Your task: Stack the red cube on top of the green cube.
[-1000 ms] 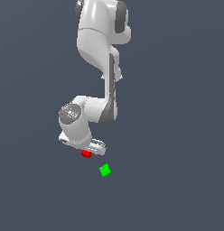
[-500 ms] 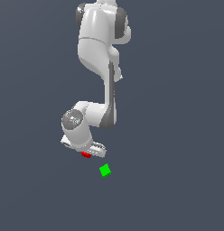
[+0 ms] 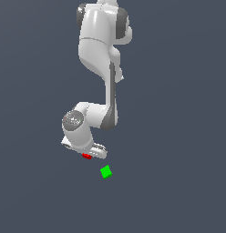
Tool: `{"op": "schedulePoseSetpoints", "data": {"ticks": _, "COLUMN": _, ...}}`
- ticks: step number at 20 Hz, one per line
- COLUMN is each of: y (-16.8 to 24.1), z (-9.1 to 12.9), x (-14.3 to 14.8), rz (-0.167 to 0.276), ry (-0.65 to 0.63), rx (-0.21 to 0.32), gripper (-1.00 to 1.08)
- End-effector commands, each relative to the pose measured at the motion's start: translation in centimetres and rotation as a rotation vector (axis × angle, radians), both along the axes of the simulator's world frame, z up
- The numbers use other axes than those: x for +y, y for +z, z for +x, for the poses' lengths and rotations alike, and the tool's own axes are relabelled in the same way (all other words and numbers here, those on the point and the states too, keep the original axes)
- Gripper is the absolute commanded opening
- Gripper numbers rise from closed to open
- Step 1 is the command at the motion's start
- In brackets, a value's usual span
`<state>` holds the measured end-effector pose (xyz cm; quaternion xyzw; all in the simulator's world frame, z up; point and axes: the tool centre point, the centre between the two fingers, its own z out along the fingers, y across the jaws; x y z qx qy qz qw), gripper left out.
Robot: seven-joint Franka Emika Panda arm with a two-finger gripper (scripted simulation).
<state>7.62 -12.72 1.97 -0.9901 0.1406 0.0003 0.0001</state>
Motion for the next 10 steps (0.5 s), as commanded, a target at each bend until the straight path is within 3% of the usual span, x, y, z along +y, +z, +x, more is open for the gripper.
{"op": "schedulePoseSetpoints", "data": {"ticks": 1, "y": 0.0, "z": 0.0, "x": 0.0, "rz": 0.0, "ry": 0.0, "rx": 0.0, "gripper": -1.0}}
{"op": "schedulePoseSetpoints", "data": {"ticks": 10, "y": 3.3, "z": -0.1, "x": 0.0, "rz": 0.0, "ry": 0.0, "rx": 0.0, "gripper": -1.0}}
